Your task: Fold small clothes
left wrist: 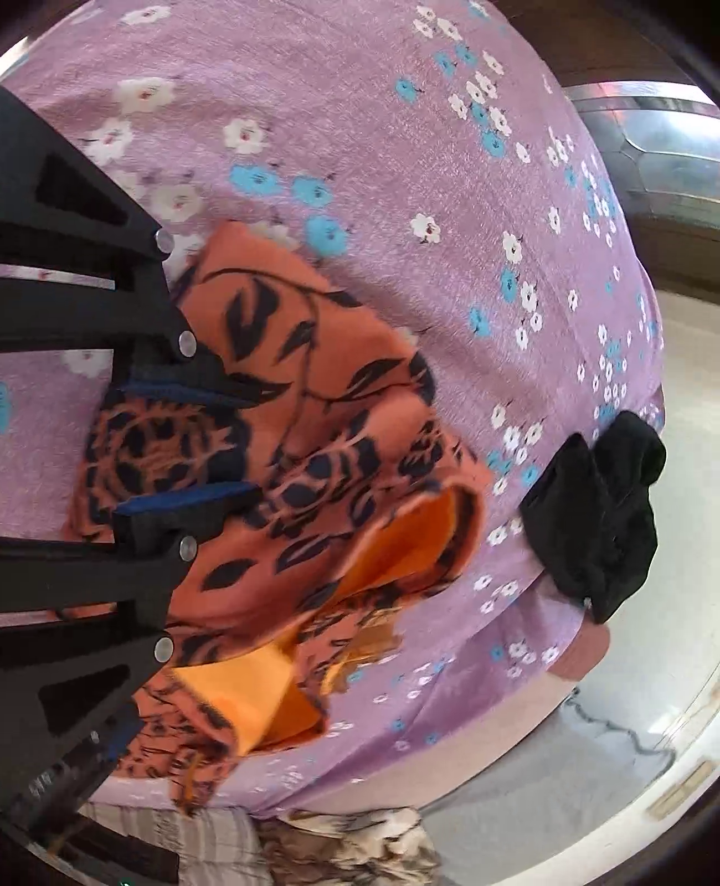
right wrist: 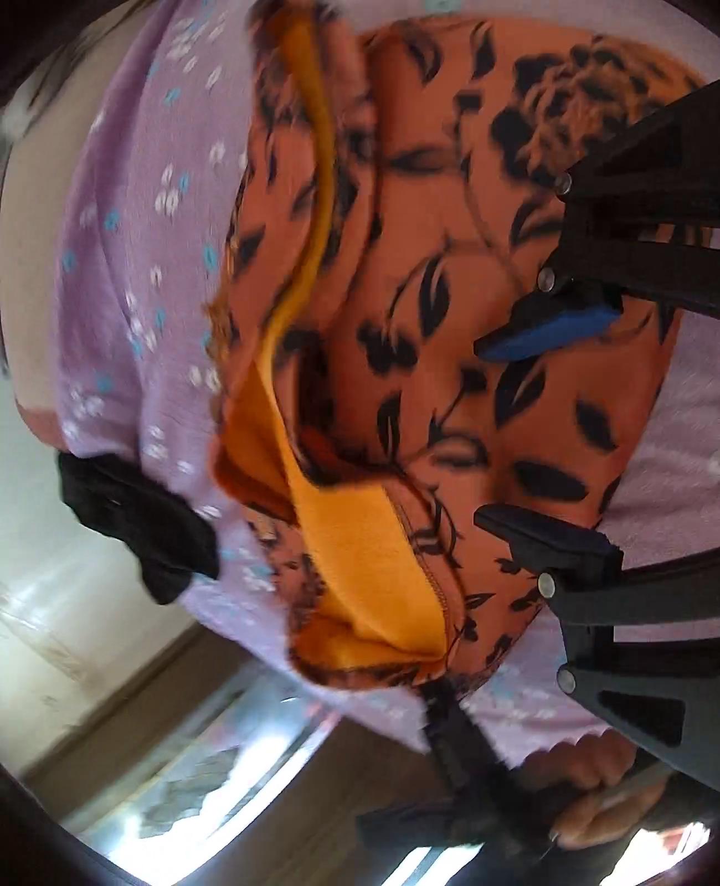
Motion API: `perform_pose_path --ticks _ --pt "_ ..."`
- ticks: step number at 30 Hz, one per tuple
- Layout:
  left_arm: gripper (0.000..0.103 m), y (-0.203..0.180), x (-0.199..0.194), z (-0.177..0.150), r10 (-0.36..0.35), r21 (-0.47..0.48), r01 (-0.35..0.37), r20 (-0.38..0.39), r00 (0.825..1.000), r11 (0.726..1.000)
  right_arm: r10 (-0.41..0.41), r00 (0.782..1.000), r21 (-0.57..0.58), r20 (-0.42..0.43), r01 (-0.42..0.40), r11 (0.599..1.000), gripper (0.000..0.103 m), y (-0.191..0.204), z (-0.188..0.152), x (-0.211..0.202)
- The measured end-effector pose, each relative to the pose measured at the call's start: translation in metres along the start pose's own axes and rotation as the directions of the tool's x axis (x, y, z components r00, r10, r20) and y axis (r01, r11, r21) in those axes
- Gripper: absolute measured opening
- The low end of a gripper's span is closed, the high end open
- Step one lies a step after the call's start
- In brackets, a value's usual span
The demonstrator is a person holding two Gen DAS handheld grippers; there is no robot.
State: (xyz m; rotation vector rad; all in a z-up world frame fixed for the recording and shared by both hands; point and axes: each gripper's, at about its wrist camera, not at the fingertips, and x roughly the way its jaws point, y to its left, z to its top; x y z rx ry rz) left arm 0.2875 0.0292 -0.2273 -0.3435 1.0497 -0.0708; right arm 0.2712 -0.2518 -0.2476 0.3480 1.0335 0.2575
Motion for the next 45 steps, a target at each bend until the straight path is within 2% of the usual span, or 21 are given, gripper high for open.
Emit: perform_pose_path --ticks 2,5,7,9,10,12,13,15,20,23,26,29,32,33,35,37,39,41,43,45 --pt "0.028 0.006 0.013 0.013 -0.025 -0.019 0.024 -0.047 0.999 1.0 -0.067 0.998 -0.097 -0.012 0.065 0.993 0.056 0.02 0.027 0.021" --pt "0.028 0.017 0.009 0.021 -0.111 -0.11 0.104 -0.059 0.992 0.988 -0.105 0.994 -0.105 -0.033 0.101 0.989 0.056 0.028 0.076 0.057" --pt "0.029 0.023 0.008 0.028 -0.102 -0.117 0.098 -0.029 0.994 0.988 -0.132 0.991 -0.061 0.026 0.134 0.989 0.056 0.025 0.109 0.071" --pt "0.03 0.027 0.009 0.031 -0.079 -0.126 0.076 -0.017 0.997 0.989 -0.156 0.975 0.062 0.158 0.148 0.987 0.057 0.008 0.136 0.063" --pt "0.03 0.032 0.011 0.032 -0.087 -0.144 0.083 -0.022 0.996 0.986 -0.167 0.963 0.15 0.211 0.137 0.979 0.057 -0.006 0.144 0.055" --pt "0.03 0.038 0.013 0.034 -0.111 -0.174 0.105 -0.024 0.994 0.979 -0.118 0.954 0.297 0.275 0.032 0.954 0.057 -0.032 0.143 0.034" --pt "0.03 0.04 0.012 0.034 -0.115 -0.177 0.11 -0.021 0.993 0.978 -0.095 0.949 0.307 0.301 -0.003 0.952 0.057 -0.037 0.137 0.025" --pt "0.03 0.04 0.008 0.033 -0.1 -0.164 0.097 -0.008 0.995 0.982 -0.089 0.941 0.258 0.327 0.002 0.966 0.057 -0.041 0.12 0.003" --pt "0.034 0.027 0.003 0.026 -0.104 -0.132 0.103 0.0 0.995 0.986 -0.06 0.978 0.126 0.199 0.036 0.991 0.057 -0.042 0.072 -0.019" --pt "0.035 0.023 0.003 0.022 -0.087 -0.106 0.086 -0.005 0.996 0.991 -0.117 0.987 0.11 0.113 0.105 0.988 0.057 -0.054 0.044 -0.023" --pt "0.035 0.027 0.002 0.021 -0.074 -0.111 0.073 -0.004 0.997 0.991 -0.197 0.978 0.156 0.074 0.183 0.971 0.057 -0.082 0.045 -0.012" --pt "0.036 0.034 0.004 0.025 -0.062 -0.132 0.062 0.0 0.998 0.989 -0.284 0.958 0.232 0.042 0.267 0.935 0.057 -0.117 0.071 0.016" --pt "0.036 0.044 0.005 0.03 -0.048 -0.157 0.047 -0.002 0.999 0.986 -0.327 0.945 0.333 0.031 0.299 0.895 0.057 -0.132 0.093 0.026" --pt "0.036 0.05 0.001 0.032 -0.034 -0.176 0.036 0.015 0.999 0.984 -0.307 0.949 0.33 0.07 0.268 0.905 0.058 -0.123 0.099 0.023" --pt "0.038 0.057 -0.01 0.037 0.049 -0.191 -0.034 0.077 0.996 0.981 -0.195 0.97 0.224 0.147 0.159 0.961 0.058 -0.083 0.102 0.019" --pt "0.044 0.061 -0.019 0.041 0.102 -0.193 -0.077 0.121 0.987 0.978 -0.077 0.99 0.057 0.116 0.071 0.996 0.058 -0.031 0.095 0.028" --pt "0.045 0.067 -0.024 0.042 0.119 -0.206 -0.091 0.129 0.985 0.974 0.015 0.999 -0.072 0.031 -0.013 0.997 0.058 0.015 0.077 0.04" --pt "0.045 0.072 -0.027 0.041 0.102 -0.21 -0.075 0.12 0.988 0.975 0.063 0.998 -0.151 -0.021 -0.065 0.986 0.057 0.049 0.056 0.05" --pt "0.045 0.074 -0.029 0.04 0.112 -0.193 -0.088 0.117 0.987 0.977 0.091 0.995 -0.179 -0.028 -0.095 0.979 0.057 0.071 0.045 0.058" --pt "0.045 0.078 -0.031 0.038 0.119 -0.182 -0.097 0.113 0.986 0.978 0.072 0.997 -0.201 -0.013 -0.073 0.977 0.058 0.087 0.052 0.071"
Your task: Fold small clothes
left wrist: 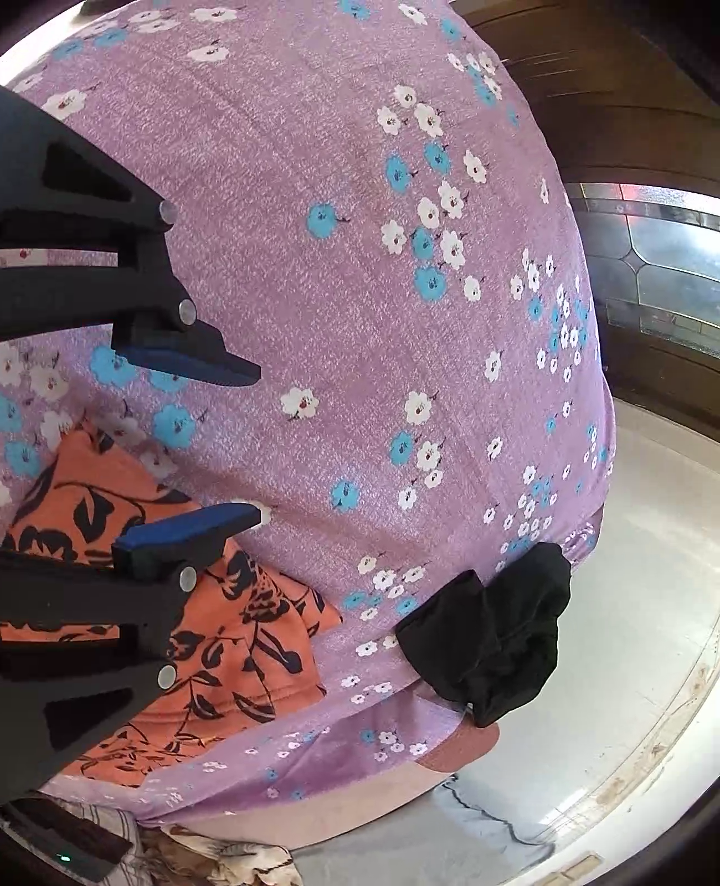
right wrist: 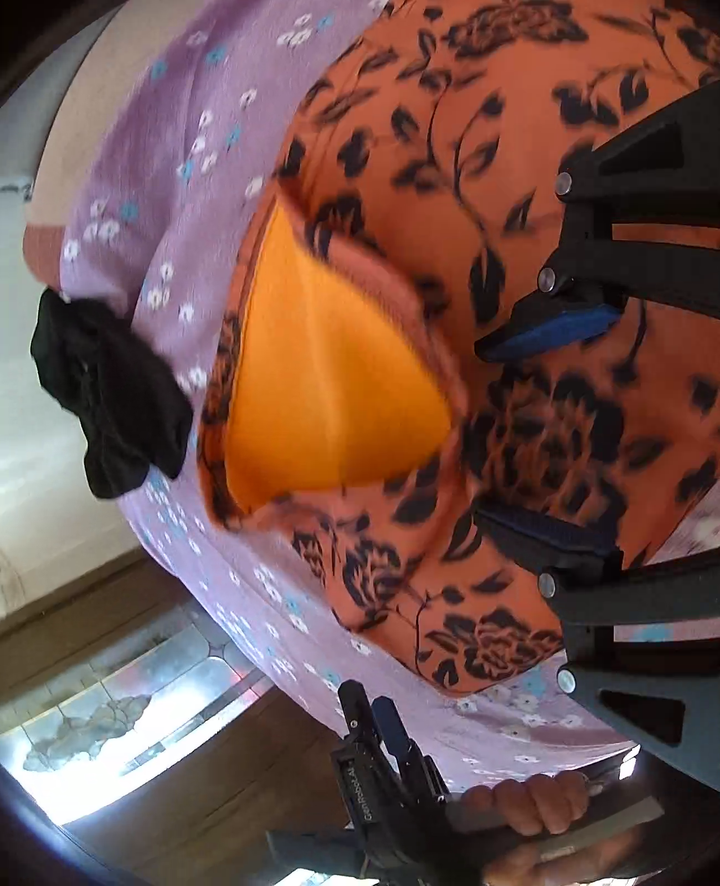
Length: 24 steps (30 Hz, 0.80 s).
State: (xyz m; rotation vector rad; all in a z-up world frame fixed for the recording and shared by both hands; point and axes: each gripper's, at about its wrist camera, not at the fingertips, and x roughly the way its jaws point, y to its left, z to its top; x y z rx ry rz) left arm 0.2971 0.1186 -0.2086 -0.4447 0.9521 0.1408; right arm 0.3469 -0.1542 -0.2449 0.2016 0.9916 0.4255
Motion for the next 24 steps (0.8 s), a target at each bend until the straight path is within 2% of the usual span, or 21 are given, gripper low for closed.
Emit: perform_pose_path --ticks 4,6,9,11,13,16,17,18,20,21,23,24 --pt "0.045 0.004 0.004 -0.001 -0.017 0.007 0.017 -0.035 0.999 1.0 -0.022 0.997 0.071 0.071 0.017 0.997 0.058 0.004 0.054 0.028" --pt "0.045 0.003 0.007 0.0 -0.023 0.016 0.024 -0.047 0.999 1.0 -0.061 0.99 0.162 0.13 0.039 0.986 0.058 -0.004 0.088 0.039" --pt "0.045 0.001 0.007 0.002 -0.022 0.031 0.023 -0.045 0.999 0.999 -0.014 0.969 0.306 0.245 -0.064 0.95 0.058 -0.017 0.119 0.031" --pt "0.045 0.002 0.006 0.003 -0.036 0.024 0.037 -0.047 0.998 0.999 0.011 0.958 0.303 0.288 -0.102 0.947 0.058 -0.014 0.12 0.019" --pt "0.045 0.0 0.005 0.003 -0.052 0.028 0.054 -0.047 0.998 0.998 0.03 0.96 0.258 0.277 -0.104 0.96 0.058 -0.009 0.109 0.009" --pt "0.045 -0.008 -0.001 -0.001 -0.062 0.039 0.063 -0.033 0.998 0.997 0.078 0.975 0.206 0.209 -0.122 0.971 0.058 0.0 0.09 0.005" --pt "0.05 -0.01 -0.001 -0.003 -0.058 0.044 0.059 -0.031 0.998 0.997 0.069 0.979 0.178 0.193 -0.104 0.978 0.058 0.007 0.089 0.006" --pt "0.053 -0.013 0.0 -0.006 -0.043 0.05 0.044 -0.034 0.999 0.998 0.064 0.982 0.153 0.18 -0.092 0.984 0.058 0.014 0.09 0.009" --pt "0.053 -0.017 0.008 -0.013 0.003 0.067 0.002 -0.062 0.998 0.998 0.069 0.984 0.118 0.162 -0.088 0.989 0.058 0.031 0.095 0.018" --pt "0.054 -0.02 0.016 -0.017 0.048 0.094 -0.039 -0.092 0.995 0.995 0.065 0.987 0.104 0.149 -0.081 0.991 0.058 0.04 0.1 0.024" --pt "0.053 -0.021 0.028 -0.024 0.111 0.135 -0.093 -0.132 0.985 0.986 0.015 0.994 0.076 0.105 -0.023 0.997 0.058 0.056 0.111 0.046" --pt "0.054 -0.022 0.03 -0.025 0.123 0.155 -0.103 -0.124 0.985 0.983 -0.021 0.997 0.073 0.077 0.015 0.997 0.058 0.059 0.114 0.061"
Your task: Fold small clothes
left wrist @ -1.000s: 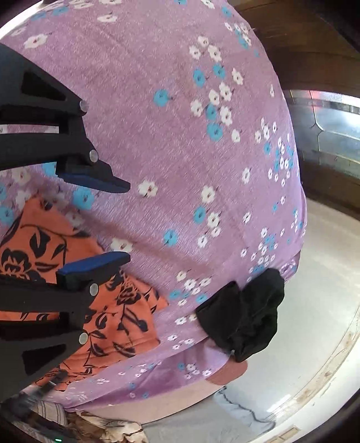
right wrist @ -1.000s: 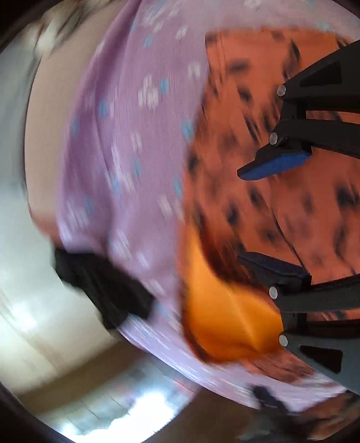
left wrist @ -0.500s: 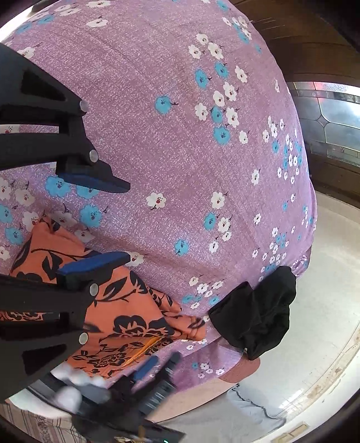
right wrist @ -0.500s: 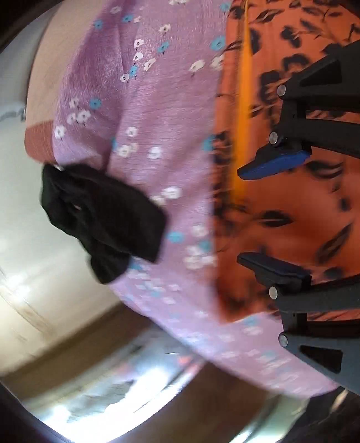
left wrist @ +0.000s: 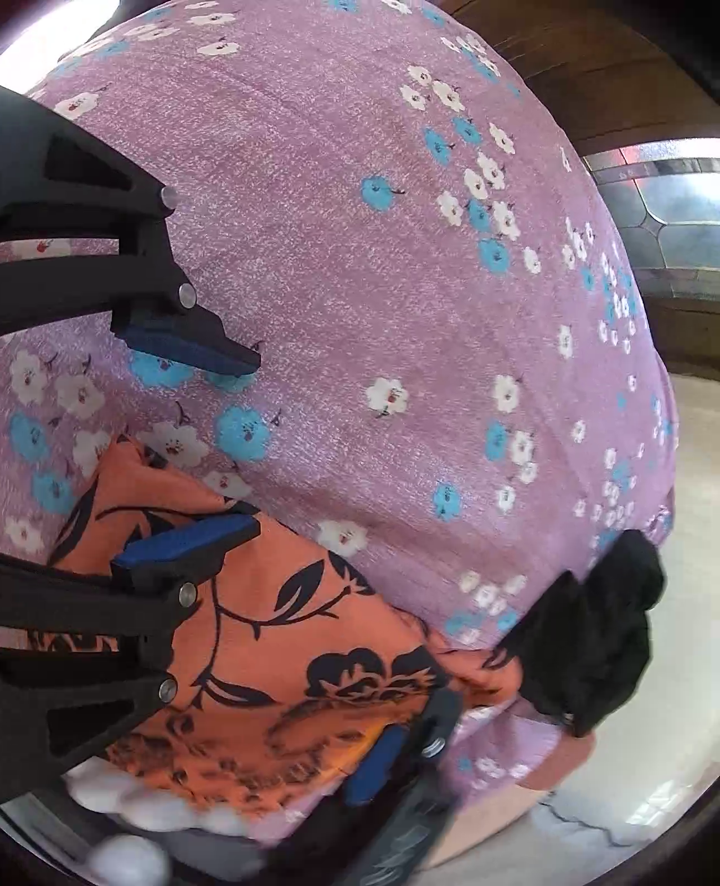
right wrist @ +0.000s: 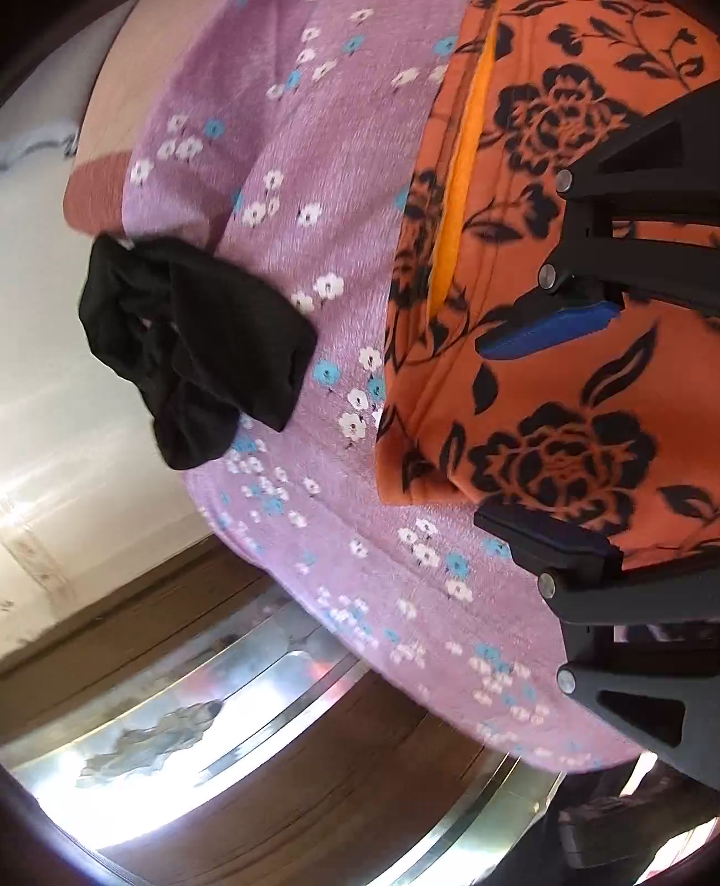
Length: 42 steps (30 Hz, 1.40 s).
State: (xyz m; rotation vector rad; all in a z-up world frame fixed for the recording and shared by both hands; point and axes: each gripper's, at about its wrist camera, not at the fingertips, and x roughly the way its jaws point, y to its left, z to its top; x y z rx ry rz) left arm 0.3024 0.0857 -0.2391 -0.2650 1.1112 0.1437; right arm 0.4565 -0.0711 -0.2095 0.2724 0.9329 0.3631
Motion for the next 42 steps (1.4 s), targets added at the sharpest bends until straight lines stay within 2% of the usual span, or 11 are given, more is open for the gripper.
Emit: perform_pose_path --ticks 3,7,13,17,21,28,30,31,36,38,42 --pt "0.054 -0.009 0.0 -0.003 0.053 0.078 -0.054 0.023 0.998 0.995 -0.177 0.978 -0.014 -0.107 0.177 0.984 0.059 -0.005 0.006 0.055" --pt "0.054 -0.01 -0.001 -0.004 0.051 0.098 -0.053 0.023 0.998 0.994 -0.152 0.988 0.031 -0.03 0.153 0.988 0.063 -0.01 0.012 0.055" --pt "0.054 -0.003 -0.023 -0.001 0.009 0.064 -0.016 0.109 0.994 0.998 -0.072 0.992 0.109 0.106 0.06 0.992 0.062 -0.034 -0.013 -0.018" --pt "0.055 -0.019 -0.043 -0.002 -0.08 0.113 0.061 0.173 0.982 0.992 -0.084 0.985 0.135 0.152 0.063 0.989 0.062 -0.063 -0.05 -0.083" --pt "0.069 -0.045 -0.042 -0.01 -0.137 0.18 0.11 0.144 0.98 0.978 -0.149 0.976 0.169 0.156 0.122 0.978 0.061 -0.1 -0.096 -0.144" --pt "0.076 -0.076 -0.006 -0.027 0.027 0.273 -0.037 0.04 0.999 0.961 -0.26 0.966 0.354 -0.001 0.244 0.903 0.051 -0.193 -0.196 -0.197" --pt "0.082 -0.074 -0.006 -0.025 0.061 0.261 -0.075 0.061 0.996 0.962 -0.227 0.974 0.391 -0.003 0.21 0.896 0.023 -0.216 -0.221 -0.206" --pt "0.082 -0.073 -0.006 -0.025 0.067 0.253 -0.08 0.061 0.996 0.964 -0.206 0.978 0.408 0.02 0.18 0.895 0.02 -0.222 -0.228 -0.215" --pt "0.081 -0.07 -0.029 -0.03 0.061 0.243 -0.101 0.167 0.984 0.965 -0.18 0.976 0.442 0.118 0.111 0.89 0.024 -0.223 -0.241 -0.257" --pt "0.081 -0.076 -0.043 -0.037 0.0 0.286 -0.058 0.2 0.98 0.957 -0.172 0.971 0.409 0.166 0.091 0.908 0.024 -0.211 -0.243 -0.269" --pt "0.082 -0.094 -0.042 -0.057 -0.075 0.373 0.016 0.144 0.987 0.927 -0.132 0.982 0.398 0.137 0.068 0.915 0.024 -0.203 -0.24 -0.256"
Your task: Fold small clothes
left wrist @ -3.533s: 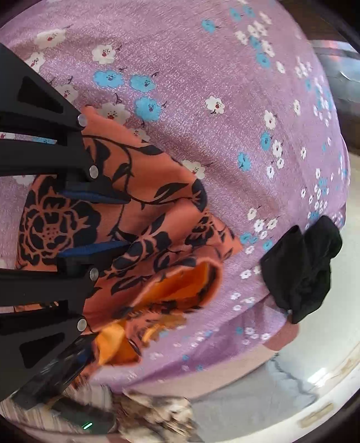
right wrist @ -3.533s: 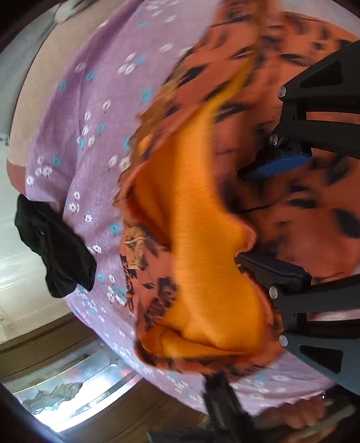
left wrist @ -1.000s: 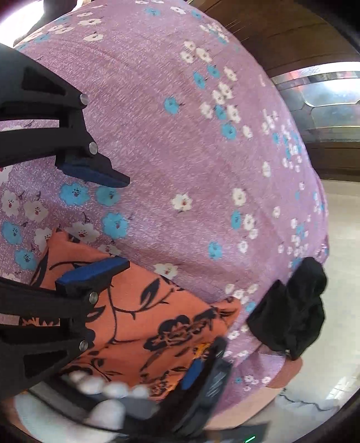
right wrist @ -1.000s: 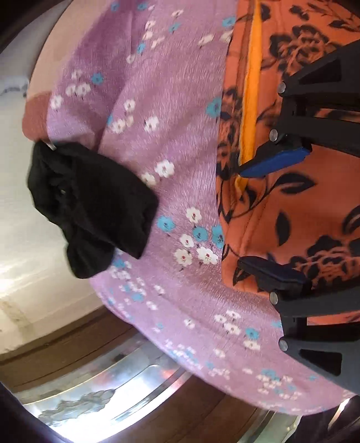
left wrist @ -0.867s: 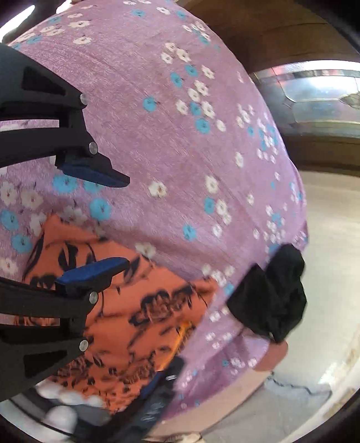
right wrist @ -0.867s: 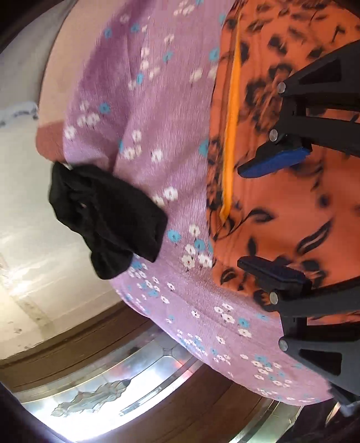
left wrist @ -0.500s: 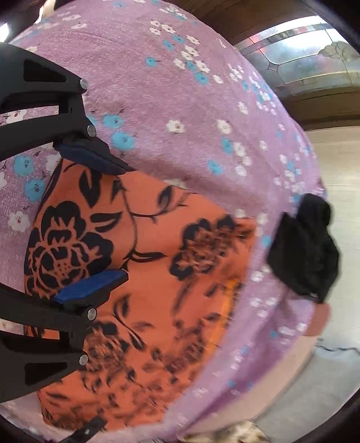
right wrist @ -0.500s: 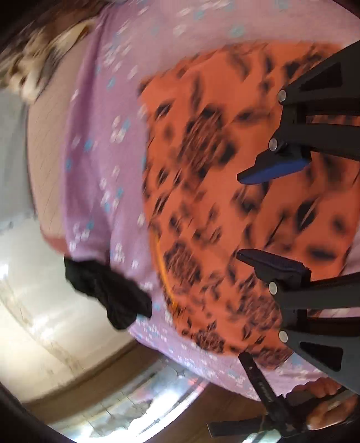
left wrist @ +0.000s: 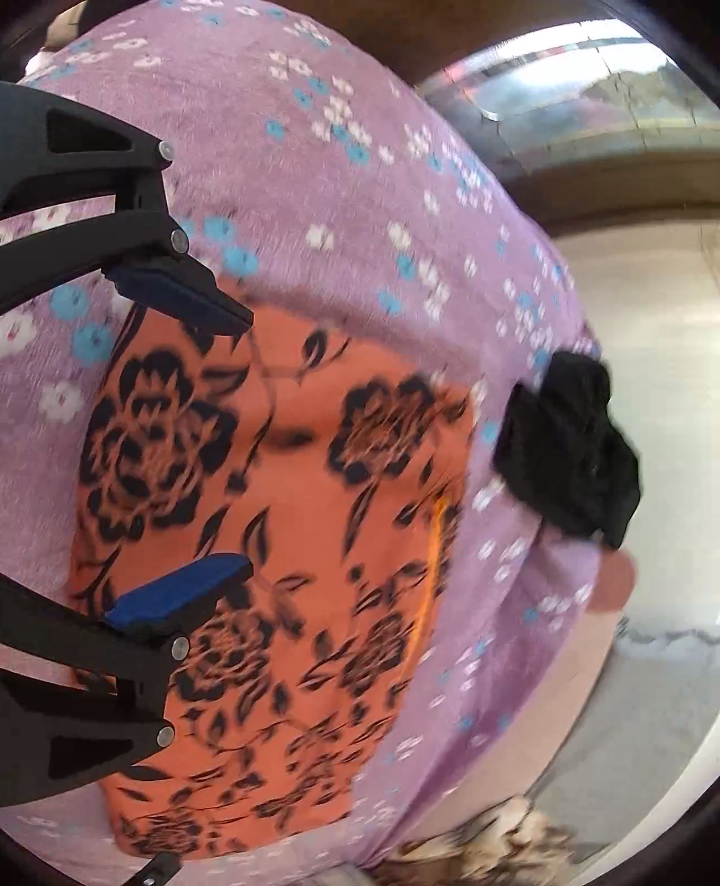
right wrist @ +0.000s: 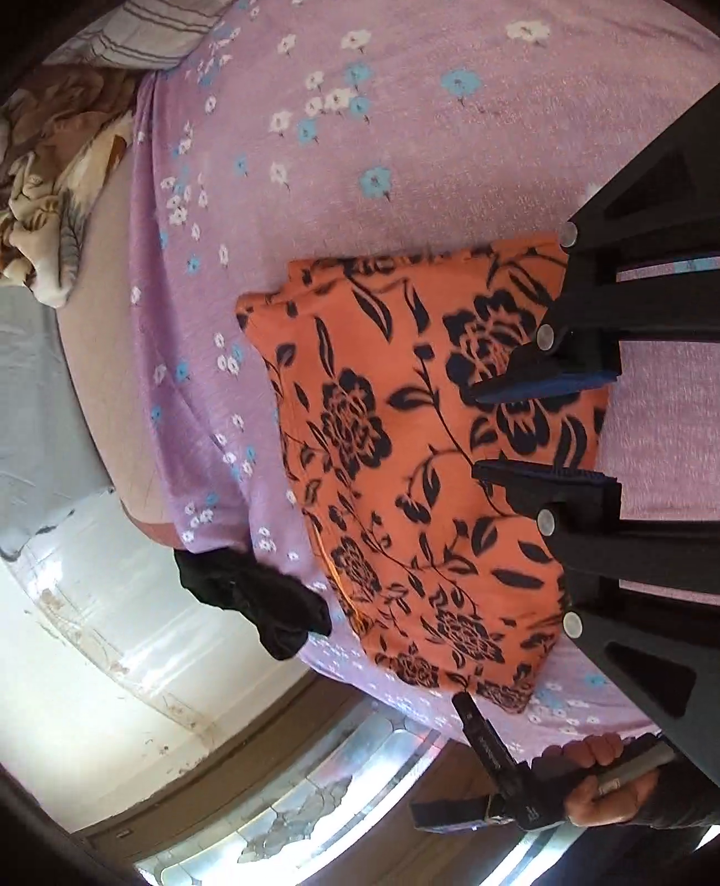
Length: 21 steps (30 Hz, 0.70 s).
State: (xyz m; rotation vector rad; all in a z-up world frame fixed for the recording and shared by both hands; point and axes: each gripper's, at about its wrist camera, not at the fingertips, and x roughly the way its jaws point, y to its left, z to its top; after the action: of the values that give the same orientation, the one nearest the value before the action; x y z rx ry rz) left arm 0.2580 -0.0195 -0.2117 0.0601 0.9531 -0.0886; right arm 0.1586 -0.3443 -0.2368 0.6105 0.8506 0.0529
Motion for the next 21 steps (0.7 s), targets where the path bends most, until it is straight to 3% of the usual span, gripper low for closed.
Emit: perform_pose_path --ticks 2,3,5,7,10,14,16,18,21 --pt "0.082 -0.01 0.024 -0.007 0.027 0.049 -0.022 -0.109 0.994 0.999 -0.019 0.993 0.02 -0.116 0.022 1.0 0.025 -0.008 -0.008 0.022" --pt "0.084 -0.011 0.031 -0.009 0.047 0.062 -0.039 -0.127 0.991 0.997 0.002 0.992 0.043 -0.126 0.004 0.999 0.024 -0.015 -0.011 0.025" --pt "0.084 -0.01 0.027 -0.006 0.047 0.061 -0.041 -0.106 0.993 0.997 0.06 0.993 0.12 -0.105 -0.048 0.992 0.023 -0.025 -0.008 0.015" --pt "0.084 -0.003 0.019 -0.006 0.027 0.033 -0.024 -0.107 0.994 0.999 0.069 0.995 0.134 -0.073 -0.058 0.989 0.023 -0.028 -0.006 0.001" --pt "0.084 0.022 0.004 -0.012 -0.026 -0.094 0.015 -0.118 0.993 0.995 0.099 0.993 0.139 -0.07 -0.088 0.986 0.024 -0.027 -0.01 -0.012" --pt "0.084 0.06 -0.011 -0.026 -0.094 -0.285 0.053 -0.132 0.987 0.957 0.273 0.958 0.25 -0.084 -0.245 0.937 0.025 -0.024 -0.019 -0.011" --pt "0.083 0.065 -0.01 -0.035 -0.148 -0.337 0.088 -0.154 0.977 0.937 0.34 0.934 0.33 -0.111 -0.288 0.899 0.033 -0.019 -0.033 -0.003" --pt "0.083 0.069 -0.003 -0.04 -0.244 -0.38 0.16 -0.183 0.952 0.911 0.355 0.927 0.386 -0.119 -0.286 0.877 0.067 -0.017 -0.048 -0.001" --pt "0.084 0.065 -0.002 -0.042 -0.31 -0.391 0.218 -0.189 0.932 0.894 0.37 0.927 0.462 -0.07 -0.298 0.835 0.07 -0.023 -0.06 0.002"
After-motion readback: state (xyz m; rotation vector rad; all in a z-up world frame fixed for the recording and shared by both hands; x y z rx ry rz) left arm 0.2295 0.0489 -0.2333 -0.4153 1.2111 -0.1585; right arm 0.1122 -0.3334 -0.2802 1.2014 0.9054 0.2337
